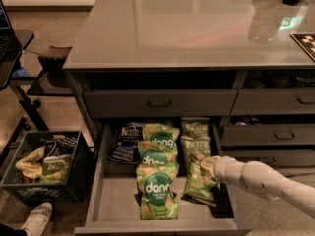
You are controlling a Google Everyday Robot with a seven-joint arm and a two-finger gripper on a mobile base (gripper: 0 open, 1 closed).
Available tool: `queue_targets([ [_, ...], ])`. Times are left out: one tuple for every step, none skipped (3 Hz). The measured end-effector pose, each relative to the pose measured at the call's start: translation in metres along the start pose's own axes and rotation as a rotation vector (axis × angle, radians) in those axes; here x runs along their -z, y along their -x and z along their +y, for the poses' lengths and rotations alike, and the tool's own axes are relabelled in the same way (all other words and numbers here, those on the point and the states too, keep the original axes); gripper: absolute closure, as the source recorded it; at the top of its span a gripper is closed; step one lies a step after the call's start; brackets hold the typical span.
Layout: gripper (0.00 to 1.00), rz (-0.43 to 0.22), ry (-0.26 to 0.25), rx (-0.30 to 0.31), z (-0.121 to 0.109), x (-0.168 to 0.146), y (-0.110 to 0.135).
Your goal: Pick green jalapeno chip bag from middle drawer and place on counter
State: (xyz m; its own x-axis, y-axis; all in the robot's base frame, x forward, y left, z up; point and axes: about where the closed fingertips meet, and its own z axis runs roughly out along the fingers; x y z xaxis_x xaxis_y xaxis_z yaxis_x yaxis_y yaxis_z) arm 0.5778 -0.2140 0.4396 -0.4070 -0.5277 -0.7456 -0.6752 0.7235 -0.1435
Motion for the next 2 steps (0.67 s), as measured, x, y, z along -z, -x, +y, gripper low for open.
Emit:
queue_targets([
  [1.00,-0.032,0.027,0.016,0.008,0.020,0.021],
  [1.00,-0.097,0.078,0.090,0.022,0.054,0.068],
])
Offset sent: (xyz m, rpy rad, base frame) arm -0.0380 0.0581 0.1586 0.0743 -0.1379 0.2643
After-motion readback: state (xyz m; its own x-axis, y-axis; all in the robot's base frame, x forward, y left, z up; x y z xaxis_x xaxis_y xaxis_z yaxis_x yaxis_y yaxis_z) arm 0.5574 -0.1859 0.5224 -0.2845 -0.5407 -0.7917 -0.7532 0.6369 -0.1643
